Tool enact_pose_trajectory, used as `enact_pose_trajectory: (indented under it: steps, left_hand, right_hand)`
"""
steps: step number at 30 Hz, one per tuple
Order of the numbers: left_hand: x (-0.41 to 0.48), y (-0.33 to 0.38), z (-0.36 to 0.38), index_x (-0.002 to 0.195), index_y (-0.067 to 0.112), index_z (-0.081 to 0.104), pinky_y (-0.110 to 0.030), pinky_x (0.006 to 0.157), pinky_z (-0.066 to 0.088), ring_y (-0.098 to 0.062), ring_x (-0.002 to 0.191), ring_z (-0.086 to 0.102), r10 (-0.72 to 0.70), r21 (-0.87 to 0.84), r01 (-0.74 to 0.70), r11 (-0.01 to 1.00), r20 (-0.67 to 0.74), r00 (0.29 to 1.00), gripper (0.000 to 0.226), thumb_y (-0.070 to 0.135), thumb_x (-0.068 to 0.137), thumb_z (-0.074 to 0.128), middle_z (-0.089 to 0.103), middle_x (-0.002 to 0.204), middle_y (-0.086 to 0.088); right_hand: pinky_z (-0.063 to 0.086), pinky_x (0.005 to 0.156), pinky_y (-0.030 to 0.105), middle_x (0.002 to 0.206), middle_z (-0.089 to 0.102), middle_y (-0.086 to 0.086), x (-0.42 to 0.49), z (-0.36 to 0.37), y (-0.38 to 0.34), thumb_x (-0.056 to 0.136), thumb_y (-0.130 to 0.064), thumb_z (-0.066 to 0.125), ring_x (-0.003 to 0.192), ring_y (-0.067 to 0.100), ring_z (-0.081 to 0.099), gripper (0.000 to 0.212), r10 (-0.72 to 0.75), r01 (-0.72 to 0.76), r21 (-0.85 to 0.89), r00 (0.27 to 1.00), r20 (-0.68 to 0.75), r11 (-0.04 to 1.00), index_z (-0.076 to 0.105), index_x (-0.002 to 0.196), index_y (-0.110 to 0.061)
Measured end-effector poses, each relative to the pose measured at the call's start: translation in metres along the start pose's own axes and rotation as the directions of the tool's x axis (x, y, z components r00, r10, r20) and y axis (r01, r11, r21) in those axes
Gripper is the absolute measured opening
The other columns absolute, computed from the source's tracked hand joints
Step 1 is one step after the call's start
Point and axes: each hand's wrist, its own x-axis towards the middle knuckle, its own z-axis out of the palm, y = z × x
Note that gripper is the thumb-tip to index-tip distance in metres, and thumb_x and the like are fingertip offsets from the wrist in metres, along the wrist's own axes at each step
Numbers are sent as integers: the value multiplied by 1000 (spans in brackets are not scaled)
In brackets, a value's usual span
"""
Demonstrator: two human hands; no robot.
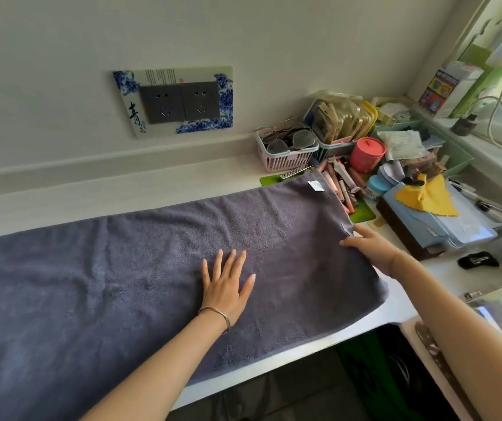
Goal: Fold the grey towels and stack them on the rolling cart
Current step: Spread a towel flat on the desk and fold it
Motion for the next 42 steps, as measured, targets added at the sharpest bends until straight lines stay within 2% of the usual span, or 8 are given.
enact_pose_trajectory:
  steps: [5,11,17,23,29,33,38,42]
  left_hand:
    - [-11,-34,-24,150,30,6,-46,113,-14,-18,146,-8,-155,-106,146,984,-78,985,83,65,76,-10,4,158,8]
    - [-30,-115,-46,148,26,18,-48,117,-2,-19,146,-1,-409,-197,378,905,-150,900,47,31,102,25,11,158,6]
    - [-61,-168,-48,149,33,9,-49,116,-3,-19,146,-5,-468,-160,455,876,-57,882,48,38,101,14,2,158,8]
    - [-61,-161,-31,135,35,-27,-56,112,-10,-25,144,-17,-436,22,436,900,-21,900,75,58,64,-26,-20,156,8]
    - [-45,-120,-24,135,42,-24,-56,109,-17,-28,143,-22,-320,13,320,947,35,947,100,70,43,-48,-22,155,6]
    - [-38,-92,-24,147,43,0,-53,110,-18,-25,143,-21,-202,-67,208,976,97,975,94,75,60,-17,-17,157,5]
    - [-37,-85,-33,119,24,55,-29,107,19,-21,129,30,-164,-264,141,954,-64,984,73,76,71,35,42,136,3]
    - [-46,-73,-38,104,15,54,-30,84,42,-20,102,52,-83,-277,102,955,81,993,47,55,80,62,58,106,0]
  right_hand:
    - [51,92,24,120,60,-11,-38,75,-69,82,-11,65,100,5,62,51,-268,209,266,941,208,941,54,129,-26]
    - [52,68,22,87,61,-2,-69,193,-85,95,-16,54,75,12,61,39,-312,392,23,693,650,920,49,130,-31]
    - [24,115,33,145,39,1,-17,234,-26,97,-38,45,136,20,34,46,-455,572,-579,818,352,581,39,141,-27]
    - [-12,116,27,156,-3,-14,8,232,29,77,-71,-17,146,10,-5,77,-516,538,-806,777,362,245,-8,145,-37]
    - [-6,118,28,158,3,-11,28,181,38,67,-79,-24,146,10,-1,92,-497,443,-856,824,272,266,-2,146,-37]
    - [-1,119,31,159,2,-8,33,153,24,83,-73,6,147,13,0,78,-392,375,-881,886,250,287,6,150,-32]
    - [28,108,36,135,51,8,37,185,-16,89,-43,58,131,29,36,45,-304,234,-596,952,-19,769,59,125,-15]
    - [47,94,41,120,57,11,40,220,-31,76,-29,76,106,28,56,59,-54,33,-100,974,-220,994,47,120,-3]
